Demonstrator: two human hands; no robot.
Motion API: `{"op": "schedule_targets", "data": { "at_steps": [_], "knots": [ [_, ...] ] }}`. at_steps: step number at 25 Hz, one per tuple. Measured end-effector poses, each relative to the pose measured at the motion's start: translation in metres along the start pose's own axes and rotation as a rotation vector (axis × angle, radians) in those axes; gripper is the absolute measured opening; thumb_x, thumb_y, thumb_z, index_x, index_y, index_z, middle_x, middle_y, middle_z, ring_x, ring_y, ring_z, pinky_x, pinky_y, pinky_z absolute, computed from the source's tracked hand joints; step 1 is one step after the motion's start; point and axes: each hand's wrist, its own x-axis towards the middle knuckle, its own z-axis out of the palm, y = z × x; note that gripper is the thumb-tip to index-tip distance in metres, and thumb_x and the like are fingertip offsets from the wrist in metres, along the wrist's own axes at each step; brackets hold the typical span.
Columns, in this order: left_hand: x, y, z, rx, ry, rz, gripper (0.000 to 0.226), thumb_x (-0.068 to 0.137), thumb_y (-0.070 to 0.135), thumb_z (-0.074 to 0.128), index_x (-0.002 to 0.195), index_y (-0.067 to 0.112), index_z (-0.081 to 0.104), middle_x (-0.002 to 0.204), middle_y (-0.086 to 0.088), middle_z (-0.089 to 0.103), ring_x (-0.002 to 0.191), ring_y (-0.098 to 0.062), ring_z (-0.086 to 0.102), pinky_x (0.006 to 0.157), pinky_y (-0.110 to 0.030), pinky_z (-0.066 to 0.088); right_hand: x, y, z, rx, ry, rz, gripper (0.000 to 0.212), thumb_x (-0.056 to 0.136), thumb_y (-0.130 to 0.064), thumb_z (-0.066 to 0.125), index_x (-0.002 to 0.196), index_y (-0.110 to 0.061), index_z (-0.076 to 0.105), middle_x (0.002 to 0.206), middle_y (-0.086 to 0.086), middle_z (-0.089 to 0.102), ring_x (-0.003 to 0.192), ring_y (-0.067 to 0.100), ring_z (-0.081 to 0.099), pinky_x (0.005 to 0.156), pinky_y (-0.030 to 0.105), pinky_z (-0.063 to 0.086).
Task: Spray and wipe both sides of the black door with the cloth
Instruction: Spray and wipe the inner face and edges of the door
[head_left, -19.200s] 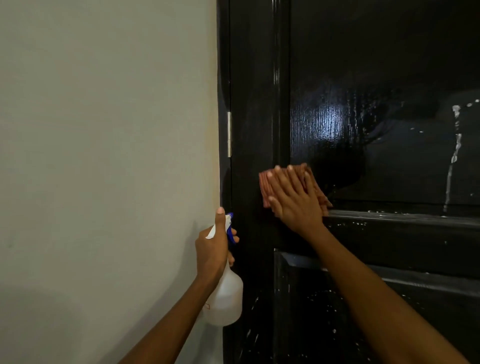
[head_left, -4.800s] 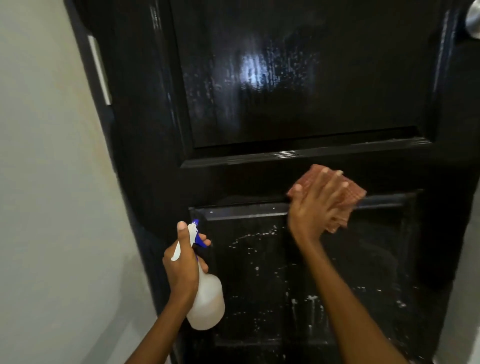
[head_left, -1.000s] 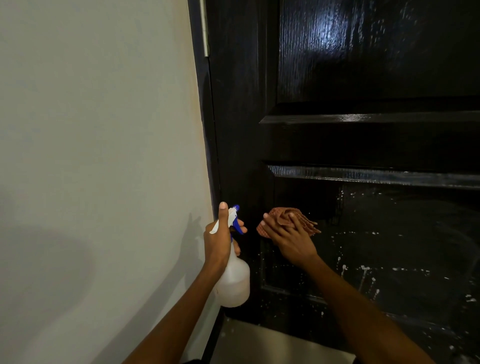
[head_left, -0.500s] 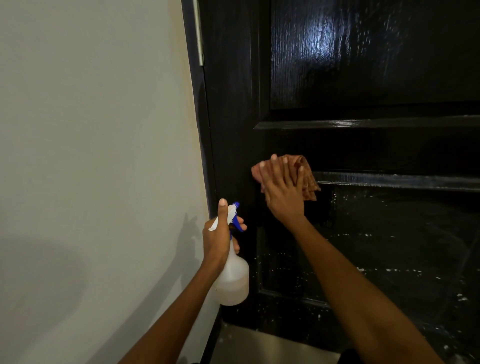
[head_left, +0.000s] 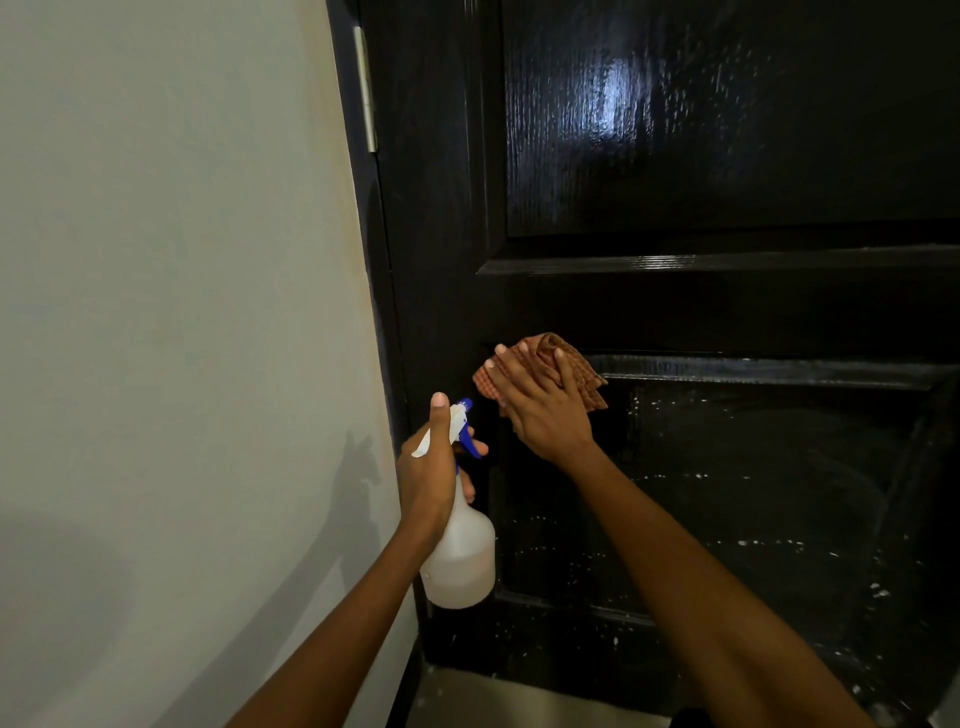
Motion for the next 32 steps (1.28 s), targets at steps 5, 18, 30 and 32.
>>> {"op": "schedule_targets", "data": {
  "at_steps": [5, 18, 30, 32],
  "knots": [
    [0.003, 0.005, 0.017, -0.009, -0.05, 0.011, 0.056, 0.097, 0.059, 0.037, 0.101, 0.012, 0.067, 0.084, -0.015, 0.074, 0.06, -0.028, 0.061, 0.046, -0.027, 0.047, -0.02, 0.021, 0.0, 0.004, 0.066, 0.137, 0.072, 0.104, -0.044, 0.045, 0.164, -0.029, 0.008, 0.172, -0.001, -0.007, 0.158, 0.021, -0.011, 0.125, 0.057, -0.004],
    [-0.005, -0.004, 0.035, -0.021, -0.119, 0.012, 0.065, 0.081, 0.068, 0.039, 0.096, 0.011, 0.067, 0.082, -0.015, 0.074, 0.052, -0.024, 0.057, 0.044, -0.025, 0.046, -0.045, 0.036, -0.016, 0.452, 0.267, 1.163, 0.069, 0.107, -0.056, 0.021, 0.162, -0.031, -0.012, 0.168, 0.006, -0.025, 0.153, 0.035, -0.022, 0.114, 0.079, -0.002],
    [-0.021, -0.006, 0.102, 0.02, -0.272, 0.049, 0.065, 0.094, 0.066, 0.034, 0.112, 0.013, 0.068, 0.082, -0.011, 0.075, 0.049, -0.022, 0.056, 0.045, -0.029, 0.046, -0.118, 0.131, -0.023, 0.012, 0.086, 0.478, 0.071, 0.102, -0.04, 0.046, 0.164, -0.034, 0.011, 0.172, 0.004, -0.008, 0.158, 0.029, -0.009, 0.121, 0.067, -0.003],
    [-0.027, -0.003, 0.123, 0.016, -0.318, 0.049, 0.064, 0.095, 0.064, 0.034, 0.108, 0.011, 0.068, 0.082, -0.01, 0.075, 0.045, -0.019, 0.055, 0.044, -0.028, 0.046, -0.158, 0.17, -0.032, 0.047, 0.151, 0.676, 0.061, 0.106, -0.044, 0.035, 0.163, -0.036, 0.013, 0.171, 0.002, -0.008, 0.158, 0.028, -0.01, 0.122, 0.067, 0.0]
  ]
}}
